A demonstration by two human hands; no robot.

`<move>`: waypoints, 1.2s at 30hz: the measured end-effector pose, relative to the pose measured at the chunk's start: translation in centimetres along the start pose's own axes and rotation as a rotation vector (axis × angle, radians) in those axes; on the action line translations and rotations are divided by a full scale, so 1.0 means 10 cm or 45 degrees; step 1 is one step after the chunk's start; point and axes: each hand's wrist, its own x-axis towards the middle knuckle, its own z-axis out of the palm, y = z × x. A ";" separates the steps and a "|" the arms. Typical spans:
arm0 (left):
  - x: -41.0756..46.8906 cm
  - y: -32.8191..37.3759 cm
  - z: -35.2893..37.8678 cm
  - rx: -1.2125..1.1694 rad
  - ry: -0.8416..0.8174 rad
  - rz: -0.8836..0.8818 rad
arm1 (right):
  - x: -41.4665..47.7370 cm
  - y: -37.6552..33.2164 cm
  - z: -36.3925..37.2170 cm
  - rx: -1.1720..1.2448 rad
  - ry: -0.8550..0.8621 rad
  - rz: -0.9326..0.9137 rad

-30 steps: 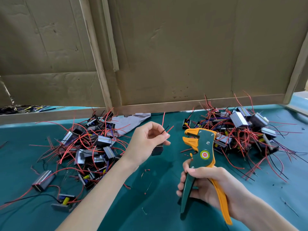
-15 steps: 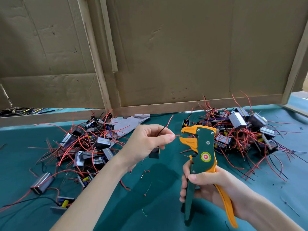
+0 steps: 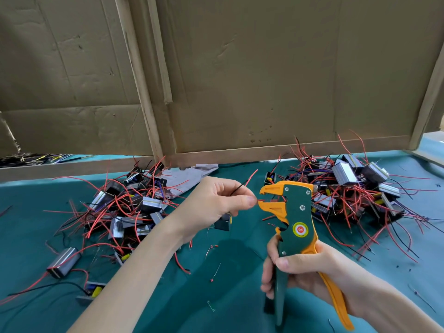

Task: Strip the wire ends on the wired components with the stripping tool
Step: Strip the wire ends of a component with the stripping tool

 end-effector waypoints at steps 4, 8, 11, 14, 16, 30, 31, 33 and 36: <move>0.00 0.00 -0.03 0.013 -0.041 0.002 | -0.01 0.01 0.00 -0.037 -0.004 -0.018; -0.01 0.02 -0.08 0.040 -0.085 0.004 | -0.03 0.00 -0.02 -0.129 -0.032 -0.017; -0.02 0.03 -0.09 0.049 -0.113 0.003 | -0.05 -0.01 -0.01 -0.177 0.009 0.005; -0.03 0.03 -0.10 0.060 -0.132 0.016 | -0.06 0.01 0.02 -0.169 0.062 0.022; -0.04 0.04 -0.10 0.046 -0.156 0.025 | -0.08 0.03 0.06 -0.148 0.108 0.029; 0.04 -0.10 0.00 0.001 0.045 0.181 | 0.08 0.09 0.08 0.142 0.111 -0.156; 0.04 -0.07 -0.02 0.055 0.050 0.215 | 0.07 0.09 0.07 0.108 0.084 -0.165; 0.04 -0.04 -0.04 0.061 0.070 0.250 | 0.06 0.09 0.05 0.091 0.052 -0.156; 0.03 -0.03 -0.04 0.004 0.138 0.245 | 0.05 0.09 0.07 0.084 0.018 -0.148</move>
